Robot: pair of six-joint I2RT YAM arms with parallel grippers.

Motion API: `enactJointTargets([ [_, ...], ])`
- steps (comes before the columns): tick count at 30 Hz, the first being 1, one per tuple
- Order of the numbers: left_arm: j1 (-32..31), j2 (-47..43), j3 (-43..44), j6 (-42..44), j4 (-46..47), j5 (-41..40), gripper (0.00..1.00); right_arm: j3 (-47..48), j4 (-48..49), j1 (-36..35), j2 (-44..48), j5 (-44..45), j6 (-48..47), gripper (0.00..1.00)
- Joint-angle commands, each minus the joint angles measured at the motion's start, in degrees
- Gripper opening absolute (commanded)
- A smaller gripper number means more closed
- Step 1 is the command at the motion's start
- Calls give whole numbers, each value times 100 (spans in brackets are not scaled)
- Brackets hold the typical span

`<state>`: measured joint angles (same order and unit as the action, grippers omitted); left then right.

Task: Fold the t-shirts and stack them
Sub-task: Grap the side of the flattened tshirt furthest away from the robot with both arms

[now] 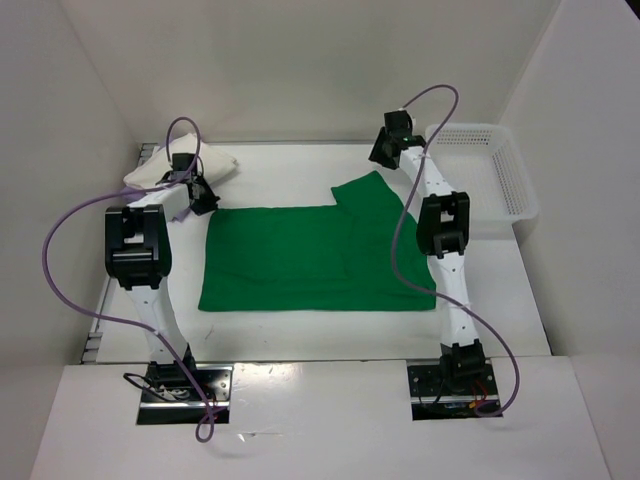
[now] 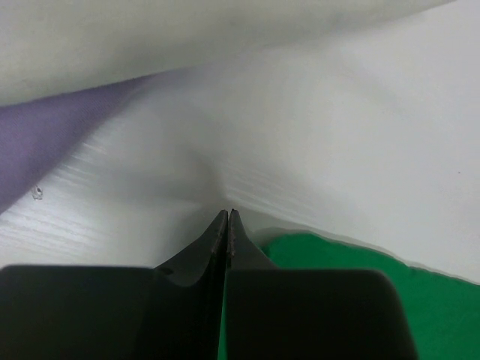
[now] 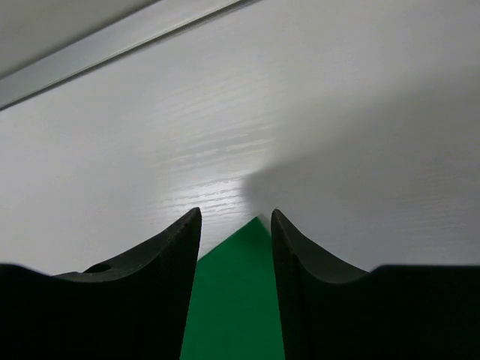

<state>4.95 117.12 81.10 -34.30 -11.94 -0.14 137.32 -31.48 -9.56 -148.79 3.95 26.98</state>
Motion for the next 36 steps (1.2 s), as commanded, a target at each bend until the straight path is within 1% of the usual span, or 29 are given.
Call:
enactJointTargets([
  [1,-29,-277,-33,-59,43,76,0,725,-656,-90,-448,343,-149,48],
  [2,-29,-277,-33,-59,43,128,0,918,-718,-90,-519,344,-149,48],
  [4,-29,-277,-33,-59,43,128,0,981,-719,-90,-633,239,-202,48],
  [9,-29,-277,-33,-59,43,128,0,1113,-780,-151,-757,54,-202,39],
  [10,-29,-277,-33,-59,43,128,0,1113,-780,-151,-818,-85,-202,37],
  [12,-29,-277,-33,-59,43,128,0,1061,-780,-212,-818,-87,-202,36],
  [13,-29,-277,-33,-59,43,128,0,1060,-780,-213,-818,-87,-150,31],
  [14,-29,-277,-33,-59,43,128,0,1060,-780,-213,-818,-87,-149,29],
  [16,-29,-277,-33,-59,43,128,0,1060,-842,-213,-818,0,-149,29],
  [19,-29,-225,-33,-59,43,128,0,938,-894,-213,-748,1,-149,38],
  [21,-29,-225,-33,-59,43,128,0,868,-834,-213,-678,124,-149,37],
  [22,-29,-225,-33,-59,43,128,0,867,-833,-213,-678,124,-149,33],
  [23,-29,-225,-33,-59,43,128,0,867,-833,-213,-678,176,-149,23],
  [25,-29,-172,-33,-59,43,128,0,867,-833,-213,-625,177,-97,14],
  [26,-29,-172,-33,-59,43,128,0,867,-833,-213,-625,177,-97,7],
  [28,-29,-172,-33,-59,43,128,0,867,-833,-213,-476,177,-44,2],
  [29,-29,-172,-33,-59,43,128,0,867,-885,-213,-406,229,-44,0],
  [31,-29,-277,-33,-59,43,128,0,797,-886,-213,-151,177,-44,0],
  [32,-29,-277,-33,-59,43,128,0,579,-886,-160,-28,98,-44,0],
  [33,-29,-338,19,-7,-9,128,0,412,-886,-160,286,-120,8,0],
  [34,-29,-443,20,46,-10,-2,0,184,-799,-82,498,-244,9,0],
  [35,-29,-497,20,47,-10,-3,0,-436,-624,-11,726,-315,9,0],
  [36,-29,-610,-41,99,-10,-56,0,-791,-509,-11,1225,-315,9,0],
])
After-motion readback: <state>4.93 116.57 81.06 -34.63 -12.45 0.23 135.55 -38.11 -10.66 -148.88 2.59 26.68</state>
